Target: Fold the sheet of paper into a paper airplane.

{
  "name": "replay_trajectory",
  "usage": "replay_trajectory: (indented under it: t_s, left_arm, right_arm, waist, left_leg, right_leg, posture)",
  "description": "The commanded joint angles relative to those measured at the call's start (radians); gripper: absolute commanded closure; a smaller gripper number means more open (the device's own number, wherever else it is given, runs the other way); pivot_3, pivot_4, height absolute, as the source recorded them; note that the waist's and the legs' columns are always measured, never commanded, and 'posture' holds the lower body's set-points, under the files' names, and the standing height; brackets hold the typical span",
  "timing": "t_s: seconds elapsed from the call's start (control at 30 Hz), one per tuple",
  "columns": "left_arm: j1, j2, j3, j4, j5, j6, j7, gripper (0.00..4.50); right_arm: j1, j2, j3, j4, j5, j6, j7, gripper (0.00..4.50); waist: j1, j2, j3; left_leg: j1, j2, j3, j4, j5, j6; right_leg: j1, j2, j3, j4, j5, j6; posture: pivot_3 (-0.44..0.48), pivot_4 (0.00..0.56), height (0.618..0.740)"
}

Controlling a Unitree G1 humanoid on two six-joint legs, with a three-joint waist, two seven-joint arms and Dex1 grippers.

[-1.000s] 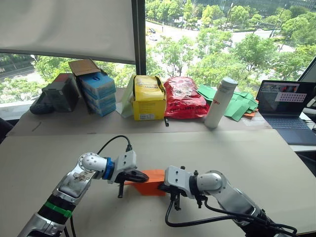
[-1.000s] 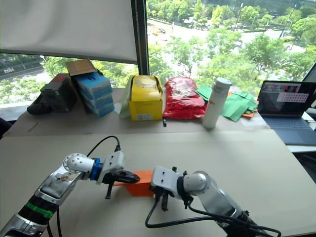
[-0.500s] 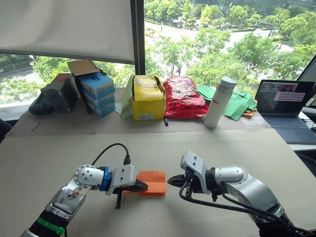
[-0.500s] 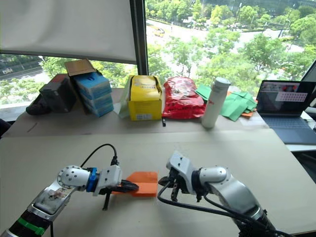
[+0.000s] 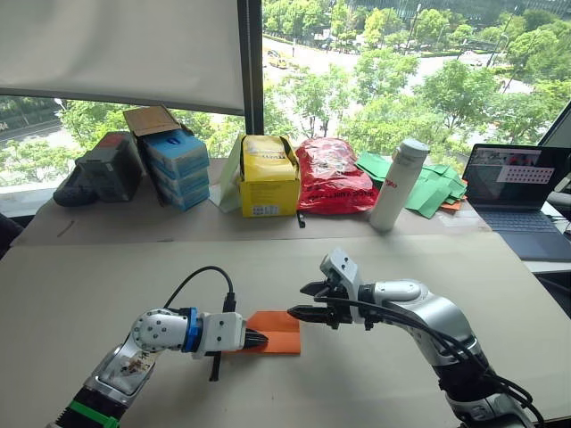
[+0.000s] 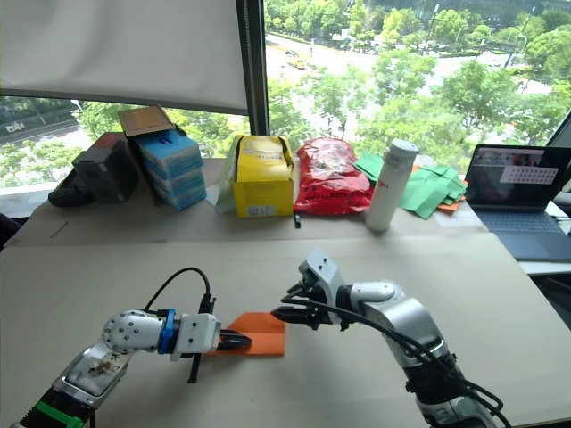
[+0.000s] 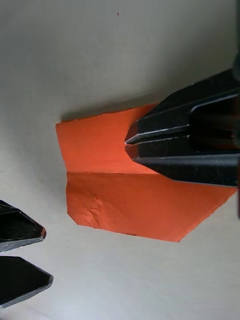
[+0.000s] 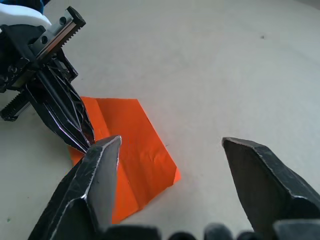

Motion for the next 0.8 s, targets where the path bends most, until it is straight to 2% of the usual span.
replay_trajectory:
  t_s: [0.03,0.5,0.8]
  left_arm:
    - [0.011,0.01,0.001,-0.024,0.009,-0.025,0.006,4.5]
    - [0.042,0.03,0.005,-0.047,0.032,-0.043,0.018,4.5]
    - [0.053,0.049,0.01,-0.035,0.047,-0.091,0.032,4.5]
  right_arm:
    - [-0.026,-0.012,0.0,0.035,0.038,-0.015,0.048,0.54]
    - [-0.014,0.018,0.081,0.148,0.021,-0.091,0.087,0.54]
    - [-0.024,0.009,0.075,0.179,0.026,-0.108,0.095,0.54]
  waist:
    - [0.001,0.0,0.0]
    - [-0.001,0.001,0.0]
    - [-0.001,0.001,0.0]
  left_leg:
    - [0.0,0.0,0.0,0.0,0.0,0.0]
    - [0.0,0.0,0.0,0.0,0.0,0.0]
    - [0.001,0.0,0.0,0.0,0.0,0.0]
  right_leg:
    - [0.0,0.0,0.0,0.0,0.0,0.0]
    - [0.0,0.0,0.0,0.0,0.0,0.0]
    - [0.0,-0.001,0.0,0.0,0.0,0.0]
  posture:
    - [0.0,0.15,0.74]
    - [0.0,0.15,0.74]
    - [0.0,0.15,0.74]
